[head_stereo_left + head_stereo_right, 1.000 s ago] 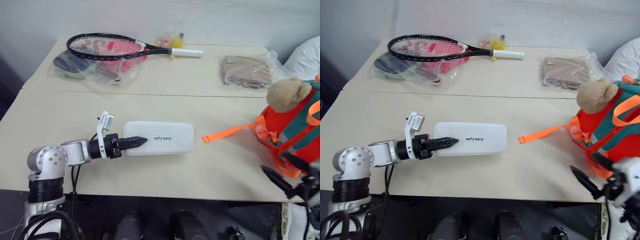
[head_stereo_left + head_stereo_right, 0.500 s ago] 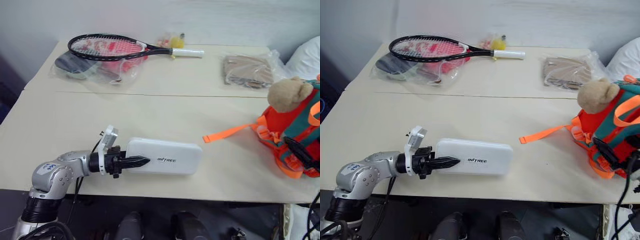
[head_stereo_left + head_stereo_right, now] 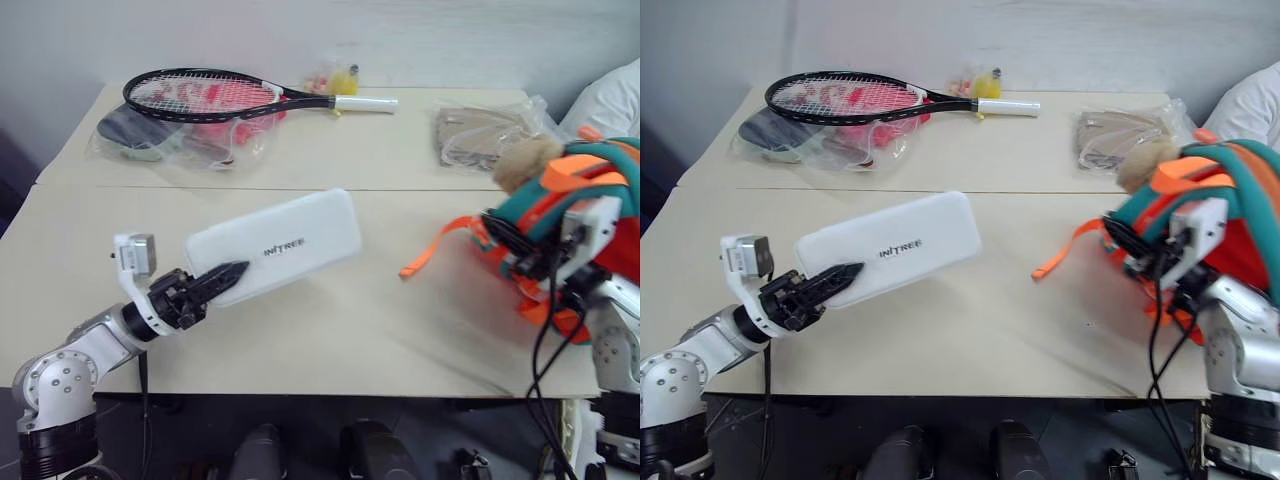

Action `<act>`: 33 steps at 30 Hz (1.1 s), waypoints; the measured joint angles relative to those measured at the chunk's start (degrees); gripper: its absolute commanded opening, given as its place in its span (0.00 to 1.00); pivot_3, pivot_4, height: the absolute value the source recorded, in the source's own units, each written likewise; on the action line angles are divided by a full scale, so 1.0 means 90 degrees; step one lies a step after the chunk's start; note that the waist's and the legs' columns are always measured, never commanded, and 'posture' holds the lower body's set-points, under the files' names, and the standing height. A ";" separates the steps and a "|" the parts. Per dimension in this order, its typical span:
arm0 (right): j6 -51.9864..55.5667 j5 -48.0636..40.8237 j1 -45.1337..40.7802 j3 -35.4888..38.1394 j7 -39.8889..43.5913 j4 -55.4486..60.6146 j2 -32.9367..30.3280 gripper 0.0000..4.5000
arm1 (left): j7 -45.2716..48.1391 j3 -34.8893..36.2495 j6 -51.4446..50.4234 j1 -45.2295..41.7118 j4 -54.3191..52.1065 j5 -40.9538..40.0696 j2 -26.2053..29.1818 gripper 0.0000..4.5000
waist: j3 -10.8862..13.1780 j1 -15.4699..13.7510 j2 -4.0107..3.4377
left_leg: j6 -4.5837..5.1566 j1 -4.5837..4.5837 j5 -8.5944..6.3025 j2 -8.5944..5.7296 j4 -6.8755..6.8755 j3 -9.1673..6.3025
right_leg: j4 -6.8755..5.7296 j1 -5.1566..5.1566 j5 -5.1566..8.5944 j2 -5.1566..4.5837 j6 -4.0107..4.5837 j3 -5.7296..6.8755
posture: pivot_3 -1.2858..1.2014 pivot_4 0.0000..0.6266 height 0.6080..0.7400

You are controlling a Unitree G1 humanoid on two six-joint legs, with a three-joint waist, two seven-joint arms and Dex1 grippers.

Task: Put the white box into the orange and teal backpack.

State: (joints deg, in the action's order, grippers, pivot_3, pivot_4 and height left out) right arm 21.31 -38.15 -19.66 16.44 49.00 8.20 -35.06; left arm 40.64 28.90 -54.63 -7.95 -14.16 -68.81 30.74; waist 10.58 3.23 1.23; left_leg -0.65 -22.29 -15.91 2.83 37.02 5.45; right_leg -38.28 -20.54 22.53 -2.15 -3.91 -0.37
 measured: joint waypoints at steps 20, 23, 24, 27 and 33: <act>0.3208 -0.3247 -0.0080 -0.0595 0.0690 0.1381 -0.1445 0.00 | -0.0529 0.1380 0.0340 0.0696 -0.0557 -0.1444 0.0823 0.28 | 0.0007 -0.0137 0.0052 | 0.0089 -0.0033 -0.0058 -0.0033 0.0009 -0.0018 | 0.0052 0.0005 -0.0007 -0.0053 -0.0013 0.0024 | 0.52 0.24 1.00; 0.3106 -0.3018 -0.0283 -0.0711 0.0692 0.1253 -0.1222 0.00 | -0.0617 0.1397 0.0212 0.0865 -0.0890 -0.1794 0.1164 0.28 | 0.0008 -0.0127 0.0050 | 0.0040 -0.0030 -0.0030 -0.0025 0.0001 -0.0020 | 0.0051 0.0002 -0.0007 -0.0040 -0.0013 0.0025 | 0.52 0.24 1.00; 0.3075 -0.2954 -0.0279 -0.0765 0.0725 0.1252 -0.1195 0.00 | -0.0620 0.1343 0.0223 0.0834 -0.0919 -0.1766 0.1230 0.28 | 0.0009 -0.0131 0.0049 | 0.0039 -0.0029 -0.0029 -0.0024 0.0000 -0.0020 | 0.0051 0.0002 -0.0007 -0.0038 -0.0013 0.0025 | 0.52 0.24 1.00; 0.3056 -0.2770 -0.0257 -0.0927 0.0855 0.1254 -0.1121 0.00 | -0.0648 0.0965 0.0385 0.0485 -0.0848 -0.1499 0.1220 0.28 | 0.0012 -0.0188 0.0044 | 0.0043 -0.0031 -0.0027 -0.0027 0.0006 -0.0020 | 0.0050 0.0005 -0.0007 -0.0038 -0.0013 0.0025 | 0.52 0.24 1.00; 0.3073 -0.2650 -0.0243 -0.0985 0.1022 0.1268 -0.1121 0.00 | -0.0146 -0.0003 0.0646 -0.0139 -0.0606 -0.0676 0.1250 0.28 | 0.0012 -0.0165 0.0044 | 0.0046 -0.0034 -0.0028 -0.0029 0.0003 -0.0014 | 0.0057 0.0003 -0.0007 -0.0039 -0.0013 0.0020 | 0.52 0.24 1.00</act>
State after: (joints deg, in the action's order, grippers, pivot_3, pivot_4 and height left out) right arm 48.96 -62.00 -21.84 7.57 58.20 19.61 -45.15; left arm 39.32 28.87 -48.82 -9.20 -19.61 -74.89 41.99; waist 10.68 1.75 1.62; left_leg -0.24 -22.60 -16.16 2.56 37.05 5.32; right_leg -37.77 -20.51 22.46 -2.50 -4.03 -0.19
